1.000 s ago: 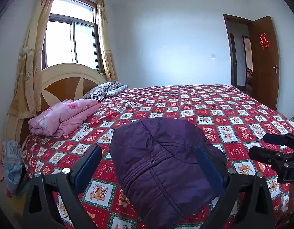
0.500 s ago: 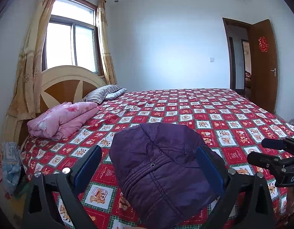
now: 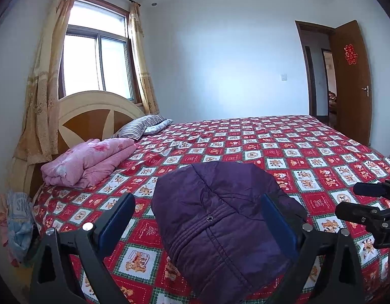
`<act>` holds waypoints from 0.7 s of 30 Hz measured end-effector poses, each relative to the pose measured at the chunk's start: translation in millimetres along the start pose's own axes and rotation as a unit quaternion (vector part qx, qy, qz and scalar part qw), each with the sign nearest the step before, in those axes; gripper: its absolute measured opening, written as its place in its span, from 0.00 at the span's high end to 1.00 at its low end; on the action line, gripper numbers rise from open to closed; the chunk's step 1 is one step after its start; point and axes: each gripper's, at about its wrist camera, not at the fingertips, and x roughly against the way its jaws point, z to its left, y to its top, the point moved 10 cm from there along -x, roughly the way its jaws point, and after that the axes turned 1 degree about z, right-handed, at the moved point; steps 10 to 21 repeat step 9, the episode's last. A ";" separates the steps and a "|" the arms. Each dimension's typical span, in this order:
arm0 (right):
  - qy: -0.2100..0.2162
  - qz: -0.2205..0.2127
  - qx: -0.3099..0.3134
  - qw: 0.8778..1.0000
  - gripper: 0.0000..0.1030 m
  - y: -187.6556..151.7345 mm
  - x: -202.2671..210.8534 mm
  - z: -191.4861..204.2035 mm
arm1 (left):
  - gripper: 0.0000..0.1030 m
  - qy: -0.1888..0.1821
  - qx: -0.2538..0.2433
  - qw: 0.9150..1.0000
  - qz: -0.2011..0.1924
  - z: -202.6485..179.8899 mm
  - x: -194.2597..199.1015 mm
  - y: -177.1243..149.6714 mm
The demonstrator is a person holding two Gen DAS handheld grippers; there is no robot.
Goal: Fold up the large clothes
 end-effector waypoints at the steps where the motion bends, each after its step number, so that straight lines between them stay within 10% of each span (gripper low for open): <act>1: 0.000 0.000 0.000 1.000 0.14 -0.5 -0.1 0.2 | 0.04 -0.003 0.000 1.000 0.001 -0.8 -0.3 -0.7; 21: 0.001 0.004 0.002 1.000 0.14 -2.1 -1.2 2.4 | 0.04 -0.007 -0.012 1.000 -0.007 -3.1 0.9 0.2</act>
